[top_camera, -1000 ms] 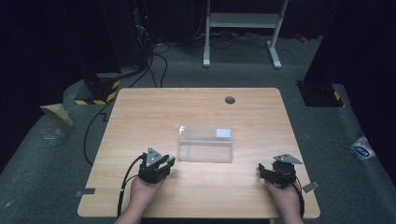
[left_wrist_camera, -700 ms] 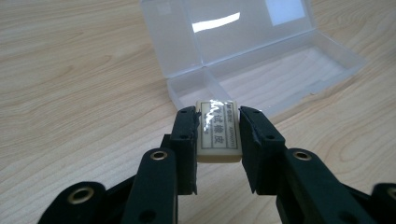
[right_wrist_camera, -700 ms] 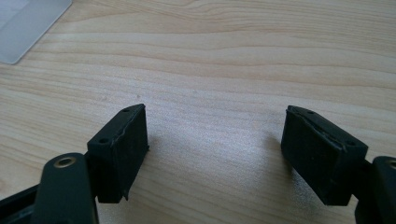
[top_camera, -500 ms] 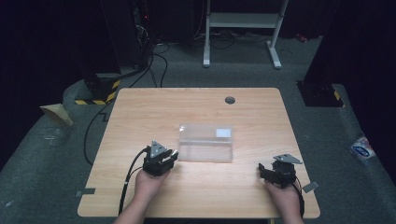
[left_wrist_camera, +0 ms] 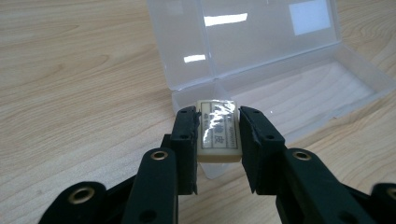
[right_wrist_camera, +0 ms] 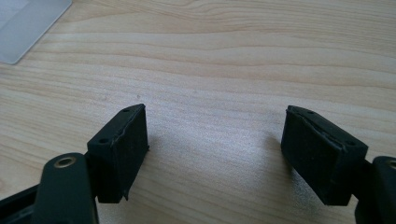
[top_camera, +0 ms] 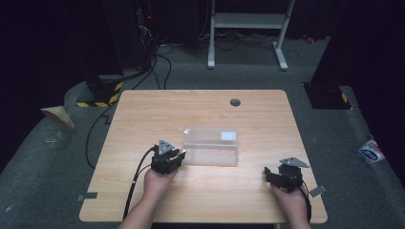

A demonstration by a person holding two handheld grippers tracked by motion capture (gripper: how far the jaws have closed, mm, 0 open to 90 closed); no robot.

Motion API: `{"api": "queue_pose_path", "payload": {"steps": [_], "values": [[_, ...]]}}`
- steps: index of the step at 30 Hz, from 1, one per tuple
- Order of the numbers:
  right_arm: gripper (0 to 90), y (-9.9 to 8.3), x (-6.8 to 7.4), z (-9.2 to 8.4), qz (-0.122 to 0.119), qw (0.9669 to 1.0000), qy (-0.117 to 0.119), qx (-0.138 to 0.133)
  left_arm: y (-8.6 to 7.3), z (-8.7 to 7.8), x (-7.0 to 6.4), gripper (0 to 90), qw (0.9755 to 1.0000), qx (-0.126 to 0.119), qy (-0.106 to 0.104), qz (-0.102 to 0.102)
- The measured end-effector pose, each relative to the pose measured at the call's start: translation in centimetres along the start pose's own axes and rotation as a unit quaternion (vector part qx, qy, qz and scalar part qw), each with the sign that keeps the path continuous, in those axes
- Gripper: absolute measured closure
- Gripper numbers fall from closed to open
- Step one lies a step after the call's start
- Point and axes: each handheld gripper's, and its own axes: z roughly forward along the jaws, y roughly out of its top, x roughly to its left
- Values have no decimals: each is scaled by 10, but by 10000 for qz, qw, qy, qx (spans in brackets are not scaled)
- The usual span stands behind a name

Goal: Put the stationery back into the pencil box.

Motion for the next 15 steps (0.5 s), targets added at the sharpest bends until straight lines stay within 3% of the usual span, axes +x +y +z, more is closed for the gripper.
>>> {"api": "queue_pose_path", "payload": {"steps": [6, 10, 15], "values": [[226, 0, 0, 0, 0, 10000, 0, 1, 1, 9, 0, 682, 9999, 41, -36, -89], [226, 0, 0, 0, 0, 10000, 0, -1, 6, 13, -5, 682, 9999, 85, 11, 63], [226, 0, 0, 0, 0, 10000, 0, 1, 9, 20, -3, 683, 9999, 131, 67, 7]]}}
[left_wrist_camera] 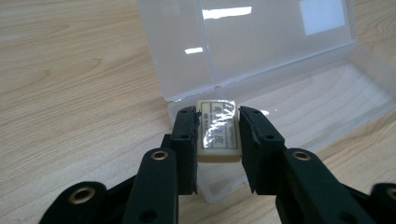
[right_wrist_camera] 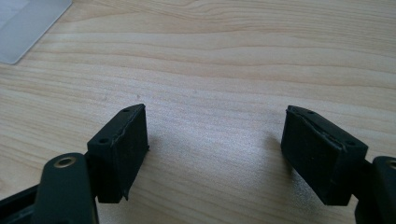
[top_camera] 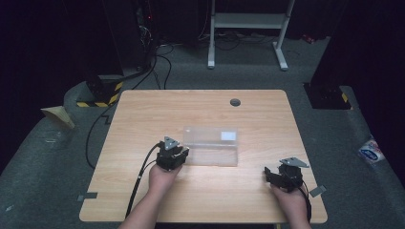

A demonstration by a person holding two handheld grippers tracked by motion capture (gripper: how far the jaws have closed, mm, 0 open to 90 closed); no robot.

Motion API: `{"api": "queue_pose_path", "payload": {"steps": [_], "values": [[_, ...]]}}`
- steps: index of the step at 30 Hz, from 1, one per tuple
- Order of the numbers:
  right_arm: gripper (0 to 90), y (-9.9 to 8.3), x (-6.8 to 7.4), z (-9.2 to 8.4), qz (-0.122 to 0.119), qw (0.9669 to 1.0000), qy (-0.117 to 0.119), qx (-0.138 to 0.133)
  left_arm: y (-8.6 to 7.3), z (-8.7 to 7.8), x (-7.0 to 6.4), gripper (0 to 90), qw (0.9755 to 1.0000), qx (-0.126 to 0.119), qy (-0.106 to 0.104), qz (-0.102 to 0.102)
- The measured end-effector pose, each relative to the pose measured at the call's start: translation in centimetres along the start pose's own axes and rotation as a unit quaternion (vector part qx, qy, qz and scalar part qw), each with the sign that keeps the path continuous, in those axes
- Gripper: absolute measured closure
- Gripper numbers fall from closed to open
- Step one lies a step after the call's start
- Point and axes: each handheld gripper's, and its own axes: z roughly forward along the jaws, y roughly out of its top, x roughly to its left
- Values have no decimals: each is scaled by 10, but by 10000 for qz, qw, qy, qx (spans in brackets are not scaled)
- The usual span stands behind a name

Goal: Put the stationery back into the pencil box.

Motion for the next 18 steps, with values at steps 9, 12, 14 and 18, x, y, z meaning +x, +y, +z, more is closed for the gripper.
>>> {"api": "queue_pose_path", "payload": {"steps": [9, 12, 14, 18], "values": [[226, 0, 0, 0, 0, 10000, 0, -1, -2, 12, -2, 682, 9998, 166, 63, 52], [226, 0, 0, 0, 0, 10000, 2, -1, -3, 16, -3, 681, 9997, 198, 95, 128], [226, 0, 0, 0, -2, 10000, 0, -2, -3, 18, -4, 681, 9996, 195, 113, 143], [226, 0, 0, 0, -1, 10000, 0, 0, -2, 21, -7, 681, 9993, 250, 152, 232]]}}
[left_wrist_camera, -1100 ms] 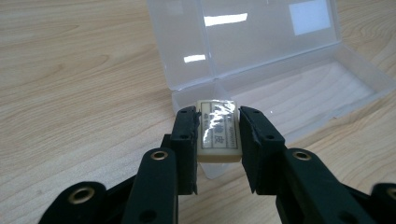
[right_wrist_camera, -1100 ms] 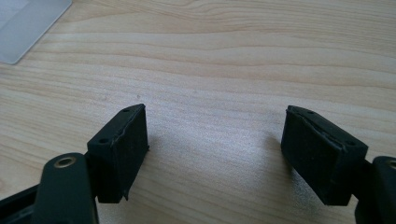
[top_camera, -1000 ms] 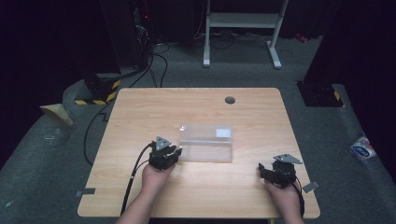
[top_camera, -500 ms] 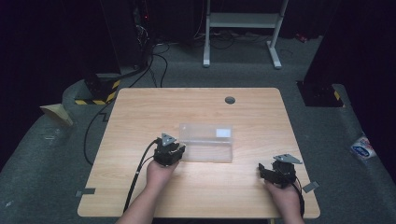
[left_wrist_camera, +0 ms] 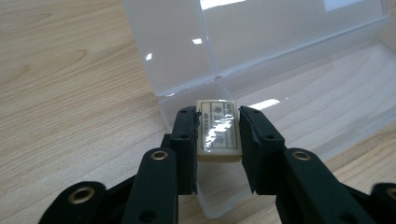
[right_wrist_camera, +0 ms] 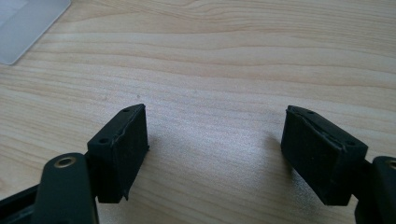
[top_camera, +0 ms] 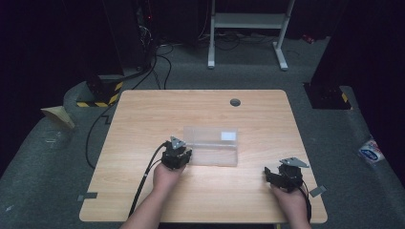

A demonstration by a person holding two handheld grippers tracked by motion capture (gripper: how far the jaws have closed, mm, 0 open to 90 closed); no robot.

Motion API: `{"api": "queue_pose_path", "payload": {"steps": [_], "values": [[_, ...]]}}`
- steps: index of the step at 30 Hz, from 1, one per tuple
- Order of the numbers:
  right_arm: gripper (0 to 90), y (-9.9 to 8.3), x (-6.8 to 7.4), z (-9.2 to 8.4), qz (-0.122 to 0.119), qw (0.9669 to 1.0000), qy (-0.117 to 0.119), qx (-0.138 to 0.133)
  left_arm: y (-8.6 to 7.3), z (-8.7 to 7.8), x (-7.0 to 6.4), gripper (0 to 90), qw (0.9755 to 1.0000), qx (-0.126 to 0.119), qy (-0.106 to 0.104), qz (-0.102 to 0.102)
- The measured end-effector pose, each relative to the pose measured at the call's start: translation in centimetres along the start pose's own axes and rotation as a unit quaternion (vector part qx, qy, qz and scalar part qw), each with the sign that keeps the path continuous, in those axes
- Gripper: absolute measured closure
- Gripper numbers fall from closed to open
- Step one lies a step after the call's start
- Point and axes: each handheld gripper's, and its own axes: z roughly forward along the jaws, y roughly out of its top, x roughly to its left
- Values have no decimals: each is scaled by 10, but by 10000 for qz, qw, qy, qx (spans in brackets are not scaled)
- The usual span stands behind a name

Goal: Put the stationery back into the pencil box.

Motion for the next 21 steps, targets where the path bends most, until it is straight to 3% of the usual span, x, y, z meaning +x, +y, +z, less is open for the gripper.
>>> {"api": "queue_pose_path", "payload": {"steps": [9, 21], "values": [[227, 0, 0, 0, -1, 10000, 0, -1, 3, 2, -4, 619, 10000, 12, 71, 18], [227, 0, 0, 0, -1, 10000, 0, 0, 7, -6, -5, 587, 9999, -156, -44, -40]]}}
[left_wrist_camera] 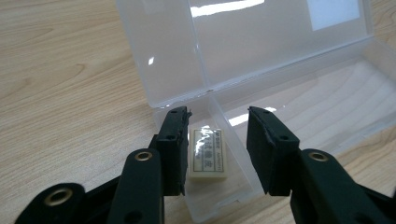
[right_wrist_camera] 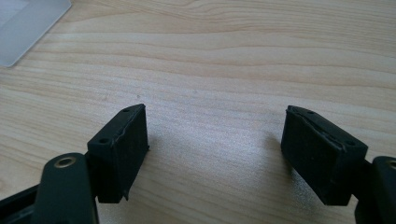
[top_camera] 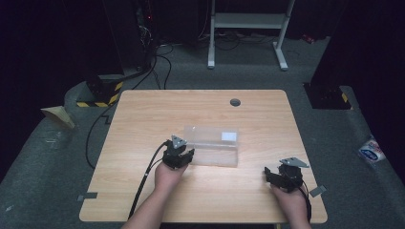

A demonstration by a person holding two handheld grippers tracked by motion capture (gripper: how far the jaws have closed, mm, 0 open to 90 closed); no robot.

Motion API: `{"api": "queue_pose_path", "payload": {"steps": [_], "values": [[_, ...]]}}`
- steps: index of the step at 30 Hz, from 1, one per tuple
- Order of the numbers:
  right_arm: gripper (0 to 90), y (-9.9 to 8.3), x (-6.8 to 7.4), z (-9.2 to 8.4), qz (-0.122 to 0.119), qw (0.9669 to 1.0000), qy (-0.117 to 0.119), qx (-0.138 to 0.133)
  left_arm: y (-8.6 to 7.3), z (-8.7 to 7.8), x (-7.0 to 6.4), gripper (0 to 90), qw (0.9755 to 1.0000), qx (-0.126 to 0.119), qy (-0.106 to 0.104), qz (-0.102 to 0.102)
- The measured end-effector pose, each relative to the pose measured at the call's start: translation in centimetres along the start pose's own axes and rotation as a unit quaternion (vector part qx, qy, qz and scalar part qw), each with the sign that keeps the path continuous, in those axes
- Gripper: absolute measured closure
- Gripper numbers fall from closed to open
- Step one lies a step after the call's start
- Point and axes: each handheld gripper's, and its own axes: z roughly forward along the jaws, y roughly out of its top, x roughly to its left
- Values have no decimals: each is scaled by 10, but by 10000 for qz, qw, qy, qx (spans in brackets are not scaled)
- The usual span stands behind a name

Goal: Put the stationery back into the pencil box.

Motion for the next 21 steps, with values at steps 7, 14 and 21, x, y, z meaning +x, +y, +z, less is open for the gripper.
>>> {"api": "queue_pose_path", "payload": {"steps": [7, 14, 21], "values": [[226, 0, 0, 0, 0, 10000, -1, -1, 1, -6, 5, 454, 9999, -106, -67, -76], [227, 0, 0, 0, 0, 10000, 0, 0, -8, -15, 20, 310, 9994, -113, -268, -162], [227, 0, 0, 0, -1, 10000, -1, 1, -21, -27, 38, 272, 9992, -81, -290, -256]]}}
